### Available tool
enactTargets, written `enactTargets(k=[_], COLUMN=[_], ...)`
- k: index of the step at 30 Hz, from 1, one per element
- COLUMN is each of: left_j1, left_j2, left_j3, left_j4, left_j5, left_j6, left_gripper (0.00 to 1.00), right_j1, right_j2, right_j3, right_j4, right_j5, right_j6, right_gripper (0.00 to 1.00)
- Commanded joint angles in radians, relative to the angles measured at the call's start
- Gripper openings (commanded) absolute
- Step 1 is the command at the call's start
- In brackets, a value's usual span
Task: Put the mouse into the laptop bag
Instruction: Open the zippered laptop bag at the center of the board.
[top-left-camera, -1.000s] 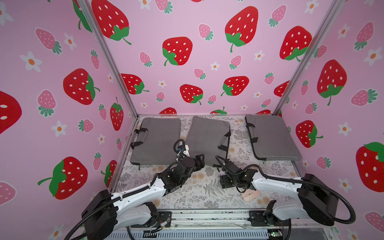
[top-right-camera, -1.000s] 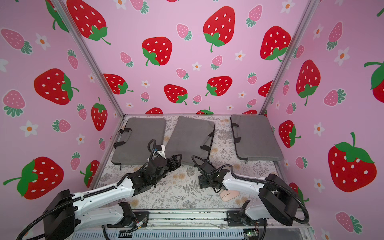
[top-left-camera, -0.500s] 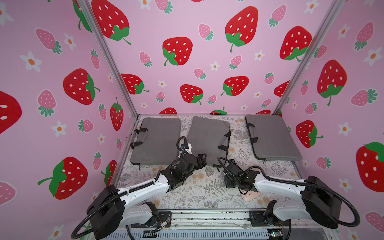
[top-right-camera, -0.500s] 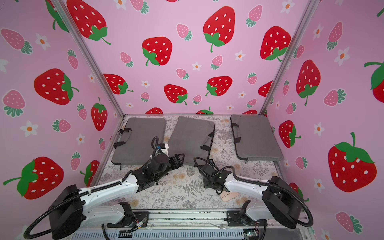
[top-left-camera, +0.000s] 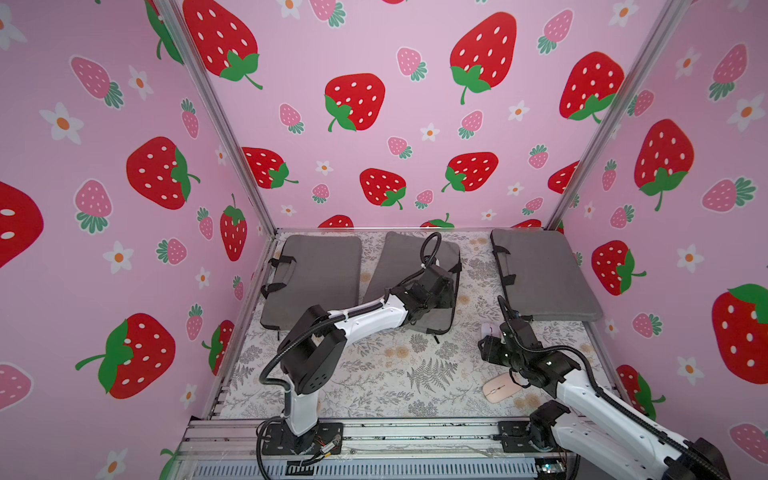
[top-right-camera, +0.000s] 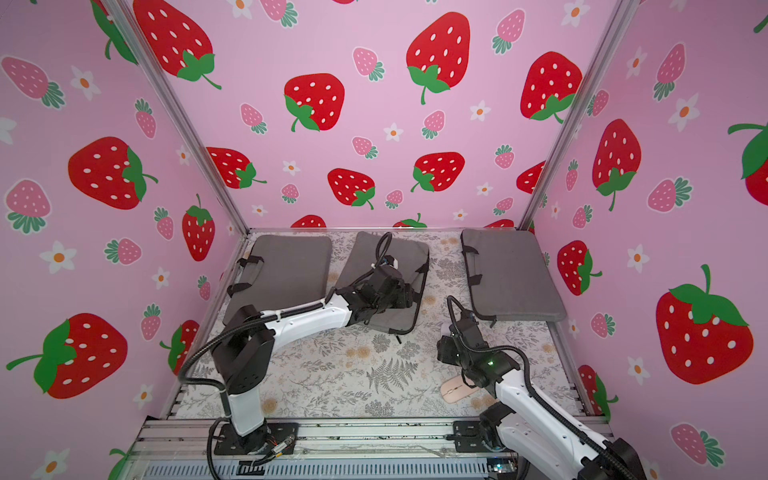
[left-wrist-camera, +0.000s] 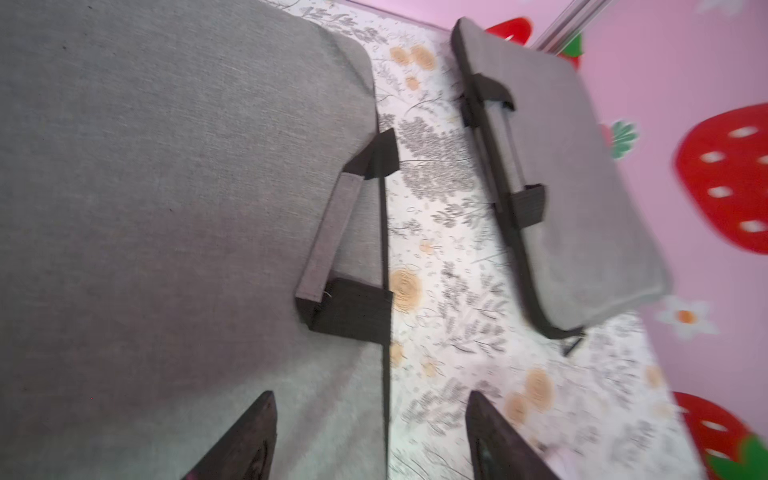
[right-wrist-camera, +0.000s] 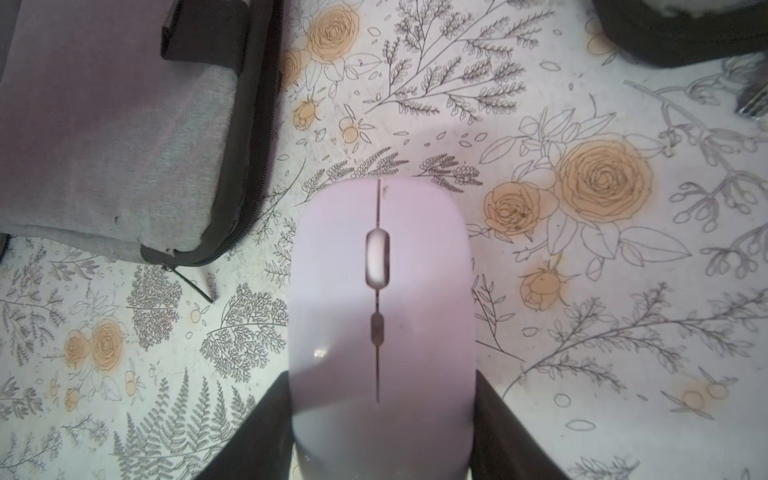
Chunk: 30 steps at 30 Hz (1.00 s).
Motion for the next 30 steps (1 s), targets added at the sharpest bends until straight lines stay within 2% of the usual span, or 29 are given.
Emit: enactTargets(k=[1,5,8,9,11,14,21,30], left_j1=[-0.011,-0.015,-0.02,-0.019,-0.018,-0.016,-0.014,0.008], left_j2=[0.156,0.379,0.498,0.526,0.548,0.522,0.343,0.192], left_j3=[0.188,0.474,0.623,0.662,0.694,0.682,0.543,0.549], left_j4=[-0.228,-0.46,-0.546,-0.567,-0.571,-0.53,-0.374,-0.306], left_j5=[-0.176,-0.3,-0.369,-0.372,-0.342,-0.278,-0.065,0.119], left_j6=[0.097,0.098,0.117,0.12,0.136,0.149,0.149,0.109], left_gripper=[0.72,0.71,0.7,0.66,0.44,0.0,0.0,0.0], right_j1=[-0.022,-0.039,-0.043,-0.044,-0.047,-0.052,-0.077,-0.156], right_j2=[-0.022,-0.022,-0.012,-0.004,0.01,0.024,0.076,0.277], right_j3=[-0.012,-0.02,-0.036,-0.042,-0.048,-0.041,-0.04,0.063], right_j4=[-0.021,-0.012,0.027,0.041,0.056,0.076,0.208,0.349], right_j5=[-0.045,-0.075,-0.079,-0.08,-0.085,-0.091,-0.099,-0.157], right_j6=[-0.03,-0.029,-0.026,-0.025,-0.021,-0.019,0.022,0.022], right_gripper=[0.56,0.56,0.56,0.57,0.56,0.56,0.56,0.56])
